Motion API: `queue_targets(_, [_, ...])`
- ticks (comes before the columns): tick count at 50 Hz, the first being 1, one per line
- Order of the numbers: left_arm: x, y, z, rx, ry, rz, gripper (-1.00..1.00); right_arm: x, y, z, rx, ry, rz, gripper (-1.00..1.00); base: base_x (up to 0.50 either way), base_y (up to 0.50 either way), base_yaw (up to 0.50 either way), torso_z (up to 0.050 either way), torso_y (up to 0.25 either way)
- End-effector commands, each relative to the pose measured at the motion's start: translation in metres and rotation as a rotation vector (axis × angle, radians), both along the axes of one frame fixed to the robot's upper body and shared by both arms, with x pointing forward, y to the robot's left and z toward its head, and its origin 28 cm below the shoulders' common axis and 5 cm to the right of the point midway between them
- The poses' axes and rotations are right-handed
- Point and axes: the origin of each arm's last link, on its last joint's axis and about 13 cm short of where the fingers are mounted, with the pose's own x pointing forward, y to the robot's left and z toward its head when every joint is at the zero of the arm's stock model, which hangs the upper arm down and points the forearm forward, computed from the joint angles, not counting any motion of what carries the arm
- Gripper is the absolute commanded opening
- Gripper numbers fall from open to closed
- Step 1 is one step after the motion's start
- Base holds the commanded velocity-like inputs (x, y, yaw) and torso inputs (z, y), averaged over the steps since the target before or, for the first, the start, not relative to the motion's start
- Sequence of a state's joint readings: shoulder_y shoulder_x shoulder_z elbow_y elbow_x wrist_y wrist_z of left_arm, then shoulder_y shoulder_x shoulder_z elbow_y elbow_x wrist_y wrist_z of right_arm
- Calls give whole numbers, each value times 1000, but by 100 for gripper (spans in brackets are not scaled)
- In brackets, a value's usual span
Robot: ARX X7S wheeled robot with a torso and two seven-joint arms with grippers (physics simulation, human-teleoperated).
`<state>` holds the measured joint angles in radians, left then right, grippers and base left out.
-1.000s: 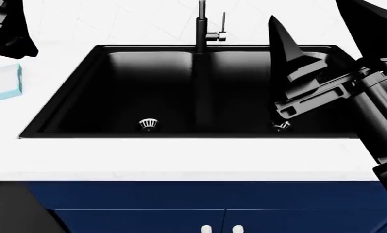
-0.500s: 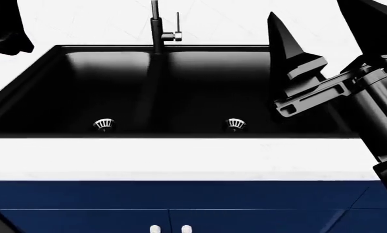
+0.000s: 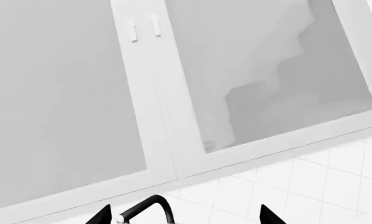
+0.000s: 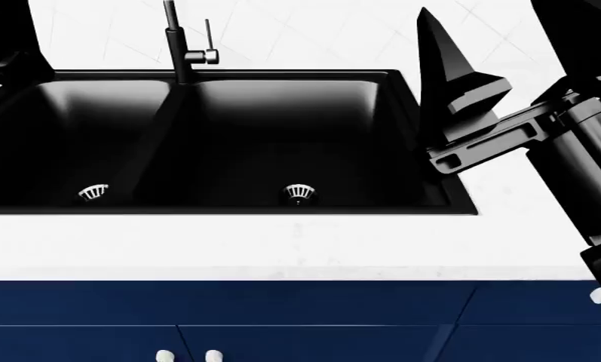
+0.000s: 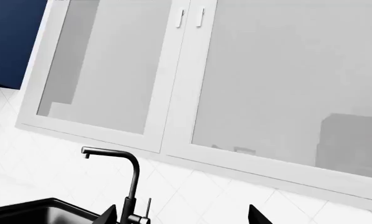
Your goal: Move the fresh-baked cupcake off the tray onto the counter, and place the bowl used for mixing into the sink.
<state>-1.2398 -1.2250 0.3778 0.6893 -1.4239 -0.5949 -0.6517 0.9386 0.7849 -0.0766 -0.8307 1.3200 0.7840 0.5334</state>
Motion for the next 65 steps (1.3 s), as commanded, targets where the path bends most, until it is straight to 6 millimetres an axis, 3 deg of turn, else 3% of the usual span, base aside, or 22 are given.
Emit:
queue_targets(1, [0, 0, 2, 2, -12, -3, 100, 0, 1, 4, -2, -8, 5, 100, 0, -430, 0, 0, 0])
queue_targets(22, [-5, 4, 5, -29, -64, 7, 100, 5, 12, 19, -27, -36, 38, 100, 0, -418, 0, 0, 0])
queue_targets(43, [-21, 9, 29, 5, -122, 27, 100, 16, 5, 67, -104, -72, -7, 100, 0, -1, 0, 0, 0])
queue_targets(65, [-25, 12, 40, 28, -143, 42, 100, 14, -5, 72, -142, -40, -28, 100, 120, -63, 0, 0, 0])
